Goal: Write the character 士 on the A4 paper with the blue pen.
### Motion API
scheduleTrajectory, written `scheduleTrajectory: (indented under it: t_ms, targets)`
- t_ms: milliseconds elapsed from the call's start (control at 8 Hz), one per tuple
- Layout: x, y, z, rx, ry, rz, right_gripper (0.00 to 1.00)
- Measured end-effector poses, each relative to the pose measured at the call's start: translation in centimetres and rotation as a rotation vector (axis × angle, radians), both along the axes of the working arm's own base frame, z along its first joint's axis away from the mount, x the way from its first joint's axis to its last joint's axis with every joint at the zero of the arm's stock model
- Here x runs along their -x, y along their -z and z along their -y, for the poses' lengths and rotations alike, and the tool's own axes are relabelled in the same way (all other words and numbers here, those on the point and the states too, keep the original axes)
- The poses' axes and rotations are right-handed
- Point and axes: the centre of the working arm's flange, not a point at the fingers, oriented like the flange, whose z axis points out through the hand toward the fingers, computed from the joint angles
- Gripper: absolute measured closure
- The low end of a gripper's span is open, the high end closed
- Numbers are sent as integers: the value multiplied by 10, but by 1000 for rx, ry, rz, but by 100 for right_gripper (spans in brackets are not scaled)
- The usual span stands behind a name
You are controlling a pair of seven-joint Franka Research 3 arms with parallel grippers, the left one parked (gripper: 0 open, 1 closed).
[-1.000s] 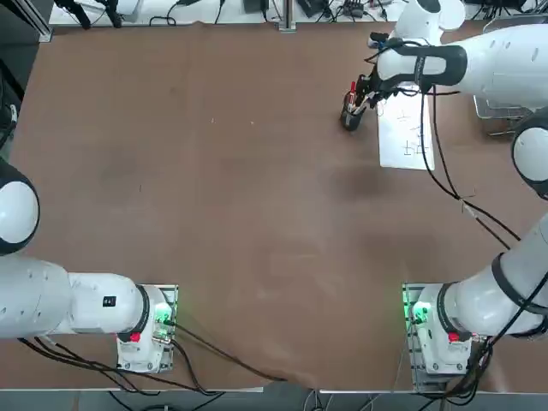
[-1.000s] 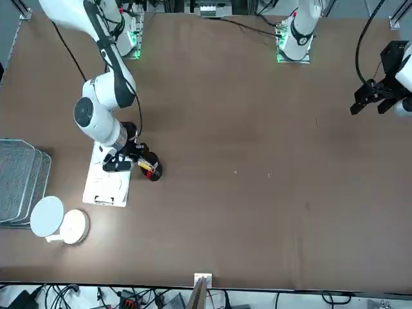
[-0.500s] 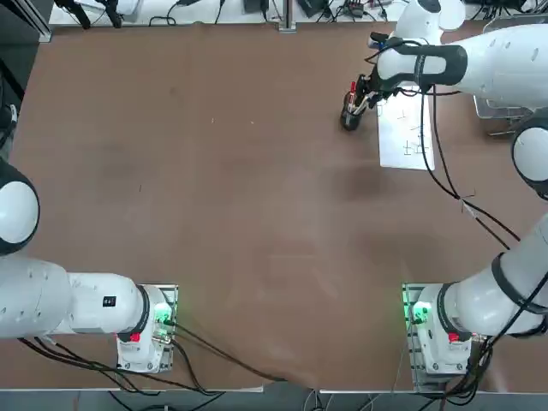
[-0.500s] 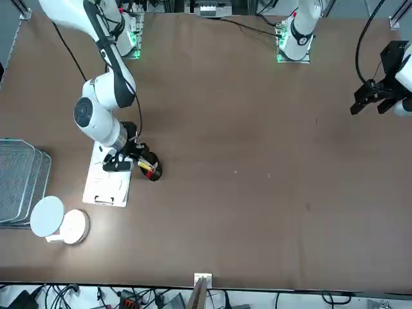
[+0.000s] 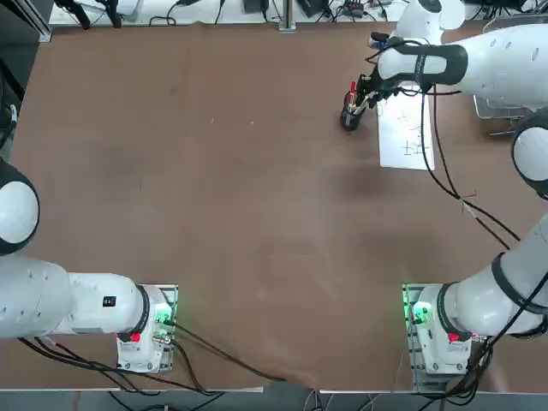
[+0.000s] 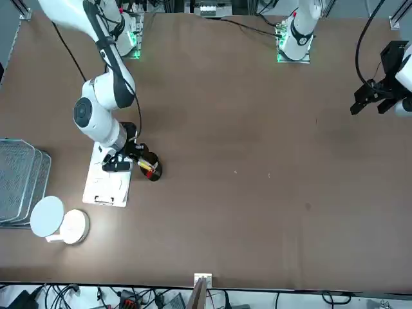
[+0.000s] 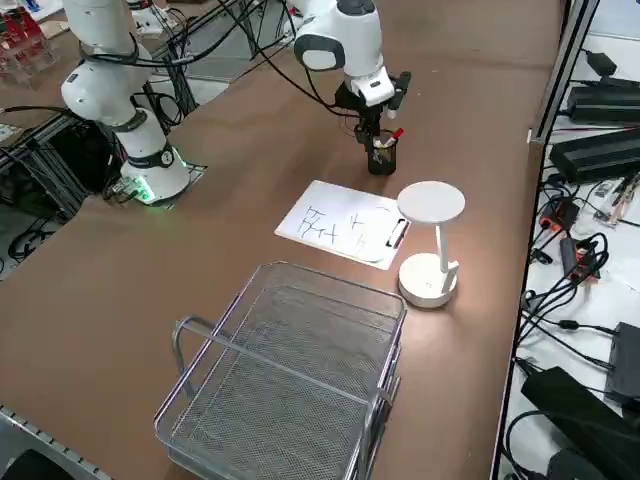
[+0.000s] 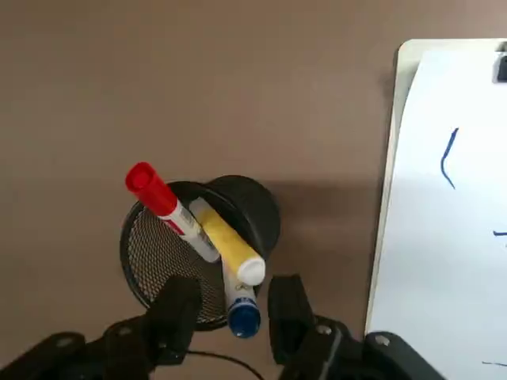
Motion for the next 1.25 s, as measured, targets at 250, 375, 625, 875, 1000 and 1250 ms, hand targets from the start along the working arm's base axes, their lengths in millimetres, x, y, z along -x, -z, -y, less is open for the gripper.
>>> scheduleTrajectory:
  t_ms: [250,375,625,875,1000,1250]
  targets:
    - [0,0,0,0,1,-1,47]
    - [0,1,0,0,1,-1,49]
    - [0,2,0,0,1,-2,53]
    - [0,2,1,1,2,-3,61]
    - [-1,2,1,0,2,-2,63]
    - [-1,1,1,0,2,0,63]
